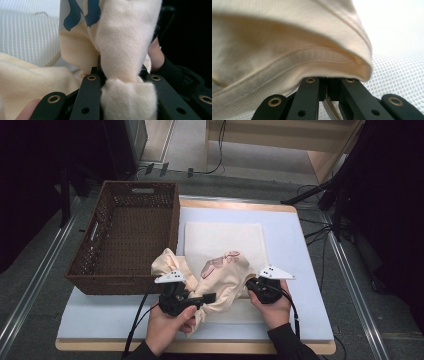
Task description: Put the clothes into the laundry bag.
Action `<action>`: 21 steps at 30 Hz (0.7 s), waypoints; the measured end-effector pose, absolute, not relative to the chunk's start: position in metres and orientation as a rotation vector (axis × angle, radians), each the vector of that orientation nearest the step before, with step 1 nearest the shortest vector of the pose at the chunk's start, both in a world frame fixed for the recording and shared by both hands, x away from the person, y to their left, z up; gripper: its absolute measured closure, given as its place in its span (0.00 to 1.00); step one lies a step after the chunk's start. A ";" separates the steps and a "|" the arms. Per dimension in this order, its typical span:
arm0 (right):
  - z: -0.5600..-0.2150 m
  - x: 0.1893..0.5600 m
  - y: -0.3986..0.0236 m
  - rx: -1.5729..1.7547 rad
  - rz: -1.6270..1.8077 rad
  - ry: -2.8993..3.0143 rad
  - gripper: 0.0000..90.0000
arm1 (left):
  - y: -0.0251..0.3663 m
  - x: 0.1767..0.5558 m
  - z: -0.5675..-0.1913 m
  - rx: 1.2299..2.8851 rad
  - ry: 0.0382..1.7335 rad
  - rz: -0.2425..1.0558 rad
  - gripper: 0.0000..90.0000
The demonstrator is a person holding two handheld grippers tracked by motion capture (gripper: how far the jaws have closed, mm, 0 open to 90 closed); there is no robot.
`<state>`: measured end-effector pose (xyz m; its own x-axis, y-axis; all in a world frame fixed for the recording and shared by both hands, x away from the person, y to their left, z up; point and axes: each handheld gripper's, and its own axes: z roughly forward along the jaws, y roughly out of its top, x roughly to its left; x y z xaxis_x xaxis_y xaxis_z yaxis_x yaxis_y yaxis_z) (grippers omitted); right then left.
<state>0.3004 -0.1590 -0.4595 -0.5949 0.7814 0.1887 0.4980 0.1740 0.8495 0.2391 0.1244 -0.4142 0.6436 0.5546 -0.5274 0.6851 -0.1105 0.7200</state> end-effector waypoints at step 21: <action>-0.456 0.299 -0.157 1.208 1.432 2.158 0.98 | 0.082 0.194 -0.455 1.974 0.991 0.029 0.71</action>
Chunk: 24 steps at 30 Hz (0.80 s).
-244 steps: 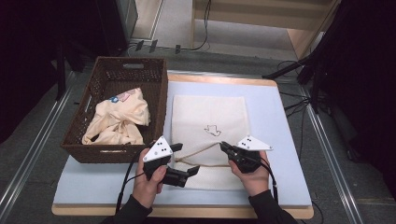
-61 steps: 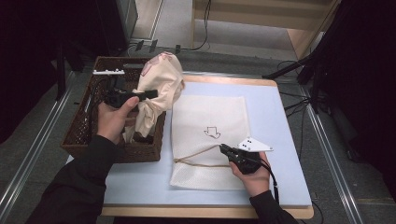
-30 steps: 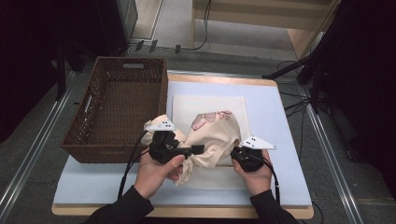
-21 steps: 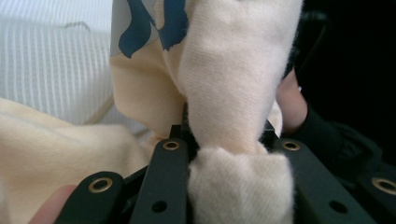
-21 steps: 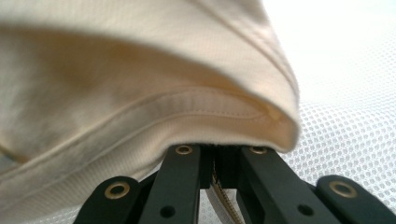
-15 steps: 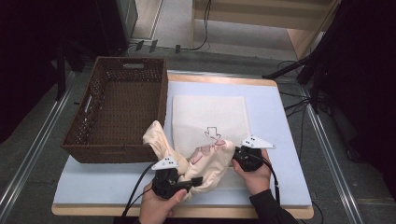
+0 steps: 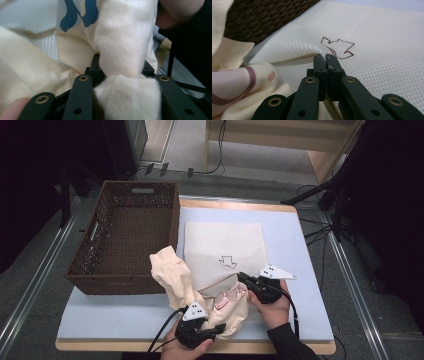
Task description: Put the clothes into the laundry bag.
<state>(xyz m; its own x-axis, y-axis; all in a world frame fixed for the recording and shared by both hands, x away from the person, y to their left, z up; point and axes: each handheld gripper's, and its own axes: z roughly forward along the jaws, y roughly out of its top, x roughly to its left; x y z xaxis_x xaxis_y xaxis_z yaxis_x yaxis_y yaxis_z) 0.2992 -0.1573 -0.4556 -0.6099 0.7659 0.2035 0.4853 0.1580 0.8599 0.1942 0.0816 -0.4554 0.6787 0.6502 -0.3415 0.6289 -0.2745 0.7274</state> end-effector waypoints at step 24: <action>-0.446 0.295 -0.163 1.203 1.479 2.119 0.98 | 0.081 0.224 -0.434 1.999 1.037 0.206 0.53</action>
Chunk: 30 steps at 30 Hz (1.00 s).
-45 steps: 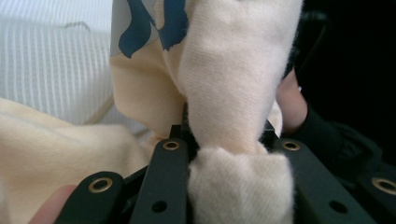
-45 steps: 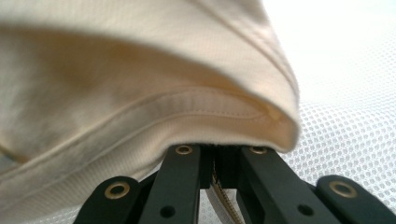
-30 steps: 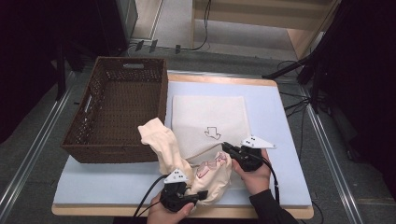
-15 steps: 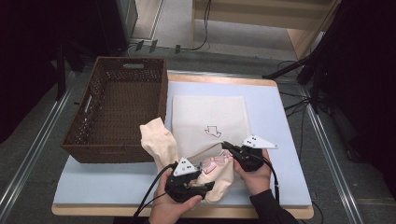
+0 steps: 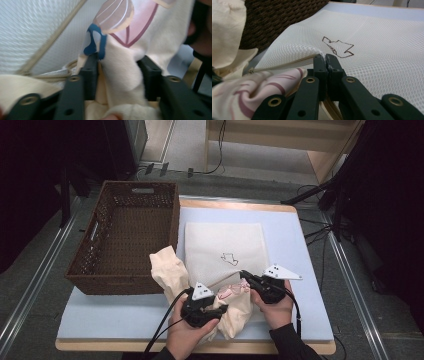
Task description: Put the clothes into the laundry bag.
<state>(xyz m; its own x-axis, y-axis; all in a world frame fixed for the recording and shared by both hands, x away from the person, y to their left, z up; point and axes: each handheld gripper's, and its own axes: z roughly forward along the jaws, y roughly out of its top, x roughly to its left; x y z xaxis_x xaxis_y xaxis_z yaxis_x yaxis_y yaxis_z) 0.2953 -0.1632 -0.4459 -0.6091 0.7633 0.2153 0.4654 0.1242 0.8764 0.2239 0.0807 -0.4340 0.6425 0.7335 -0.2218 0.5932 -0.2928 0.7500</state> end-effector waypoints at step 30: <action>-0.450 0.296 -0.158 1.188 1.433 2.145 0.98 | 0.134 0.212 -0.433 1.962 1.097 0.282 0.97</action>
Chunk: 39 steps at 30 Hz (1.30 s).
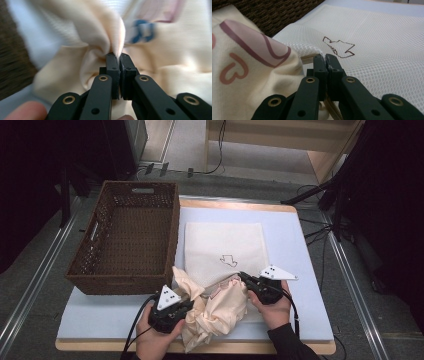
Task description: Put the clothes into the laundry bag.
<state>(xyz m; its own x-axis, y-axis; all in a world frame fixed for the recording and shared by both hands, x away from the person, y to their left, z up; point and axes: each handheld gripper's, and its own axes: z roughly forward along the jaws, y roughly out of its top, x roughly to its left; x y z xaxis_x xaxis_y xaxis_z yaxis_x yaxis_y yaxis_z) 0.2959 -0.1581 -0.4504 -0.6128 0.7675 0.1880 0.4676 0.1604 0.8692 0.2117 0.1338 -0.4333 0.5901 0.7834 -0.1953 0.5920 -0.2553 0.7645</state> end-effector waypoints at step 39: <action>-0.434 0.284 -0.155 1.131 1.515 2.123 0.98 | 0.032 0.254 -0.436 2.107 0.972 0.207 0.96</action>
<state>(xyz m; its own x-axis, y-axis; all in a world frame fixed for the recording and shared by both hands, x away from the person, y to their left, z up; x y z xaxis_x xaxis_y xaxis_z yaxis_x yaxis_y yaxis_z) 0.2843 -0.1554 -0.4339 -0.6459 0.7381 0.1949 0.4242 0.1347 0.8955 0.2545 0.0320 -0.4361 0.6927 0.7016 -0.1673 0.5728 -0.3943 0.7186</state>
